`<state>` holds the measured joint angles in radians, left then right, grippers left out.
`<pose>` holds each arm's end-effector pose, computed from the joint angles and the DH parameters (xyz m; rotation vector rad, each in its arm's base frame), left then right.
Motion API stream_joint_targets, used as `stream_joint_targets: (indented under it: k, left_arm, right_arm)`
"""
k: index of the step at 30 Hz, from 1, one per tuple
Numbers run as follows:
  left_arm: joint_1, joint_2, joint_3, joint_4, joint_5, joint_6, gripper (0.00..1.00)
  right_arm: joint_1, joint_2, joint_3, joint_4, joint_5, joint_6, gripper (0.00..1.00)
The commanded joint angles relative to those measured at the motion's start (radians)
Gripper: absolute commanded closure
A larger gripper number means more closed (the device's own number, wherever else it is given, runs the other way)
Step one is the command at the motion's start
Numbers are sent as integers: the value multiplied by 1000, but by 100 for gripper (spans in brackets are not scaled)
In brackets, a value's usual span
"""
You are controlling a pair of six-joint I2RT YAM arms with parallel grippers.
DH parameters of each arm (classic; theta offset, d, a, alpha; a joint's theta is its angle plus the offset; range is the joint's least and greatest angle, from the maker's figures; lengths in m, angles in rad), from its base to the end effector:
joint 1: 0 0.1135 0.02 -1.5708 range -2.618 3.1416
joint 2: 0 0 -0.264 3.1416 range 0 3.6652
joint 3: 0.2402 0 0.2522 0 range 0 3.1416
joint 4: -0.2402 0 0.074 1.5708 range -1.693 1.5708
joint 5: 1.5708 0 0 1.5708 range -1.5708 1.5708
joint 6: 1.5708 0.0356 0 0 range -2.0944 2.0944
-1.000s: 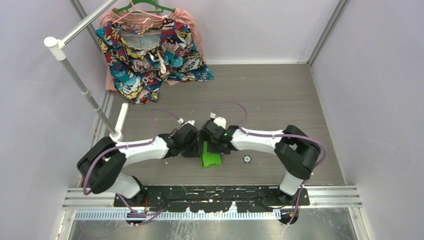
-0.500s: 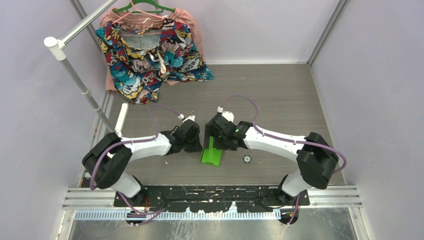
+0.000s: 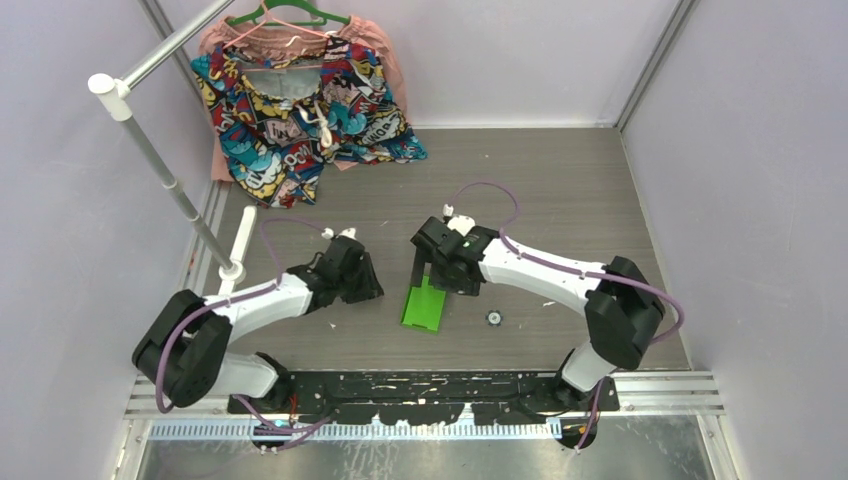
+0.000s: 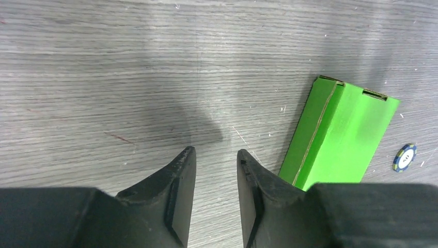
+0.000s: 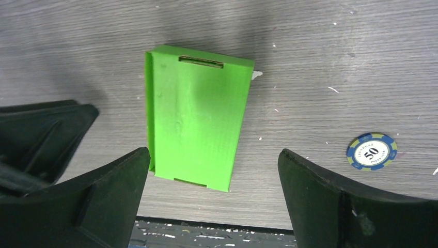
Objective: Fold the paper box
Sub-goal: Close the paper box at the center of the board.
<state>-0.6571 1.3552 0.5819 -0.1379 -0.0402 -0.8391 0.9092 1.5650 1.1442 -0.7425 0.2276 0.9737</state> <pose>0.1971 -0.1503 0.1566 -0.2516 2.5628 -0.5617 0.1966 0.2394 0.2324 0.1512 2.7044 0.2701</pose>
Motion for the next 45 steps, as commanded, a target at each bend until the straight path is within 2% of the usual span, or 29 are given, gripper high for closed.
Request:
stream_joint_targets:
  k: [1, 3, 4, 5, 6, 8, 10, 12, 13, 17, 20, 23, 29, 32, 36, 45]
  left_arm:
    - [23, -67, 47, -58, 94, 63, 63]
    - [23, -75, 65, -52, 115, 63, 65]
    - [23, -77, 71, -51, 114, 63, 68]
    - [24, -73, 71, -40, 115, 62, 74]
    - [23, -62, 71, -15, 123, 61, 82]
    - [22, -26, 79, 17, 141, 61, 97]
    - [17, 19, 92, 43, 166, 60, 100]
    - [2, 62, 108, 41, 148, 61, 100]
    - [-4, 79, 112, 42, 143, 62, 100]
    - [-32, 134, 120, 48, 111, 55, 100]
    - [-63, 191, 150, 52, 91, 41, 100]
    - [-121, 230, 203, 15, 75, 27, 100]
    - [-260, 341, 324, -39, 48, -28, 100]
    - [-263, 323, 308, -13, 33, -40, 100]
    - [-263, 284, 329, -57, 18, -35, 100]
    - [-252, 258, 365, -70, 2, 3, 100]
  right_arm:
    - [-4, 32, 32, -65, 72, 72, 0]
    - [-13, 30, 14, -68, 88, 100, 1]
    - [-19, 22, -2, -59, 87, 110, 3]
    - [-23, 11, -21, -41, 83, 120, 9]
    - [-29, 0, -39, -30, 83, 130, 17]
    - [-35, -18, -61, -21, 87, 136, 39]
    - [-40, -10, -60, -33, 88, 135, 72]
    - [-40, 6, -53, -61, 90, 143, 89]
    - [-40, 8, -60, -65, 95, 151, 92]
    - [-43, -3, -135, -16, 83, 176, 94]
    - [-43, 56, -155, 35, 45, 175, 95]
    - [-31, 109, -143, 75, 9, 178, 99]
    - [35, 225, -17, 84, -3, 178, 98]
    - [39, 234, -28, 121, -28, 170, 98]
    - [39, 211, -65, 203, -63, 163, 98]
    - [32, 204, -36, 260, -89, 83, 96]
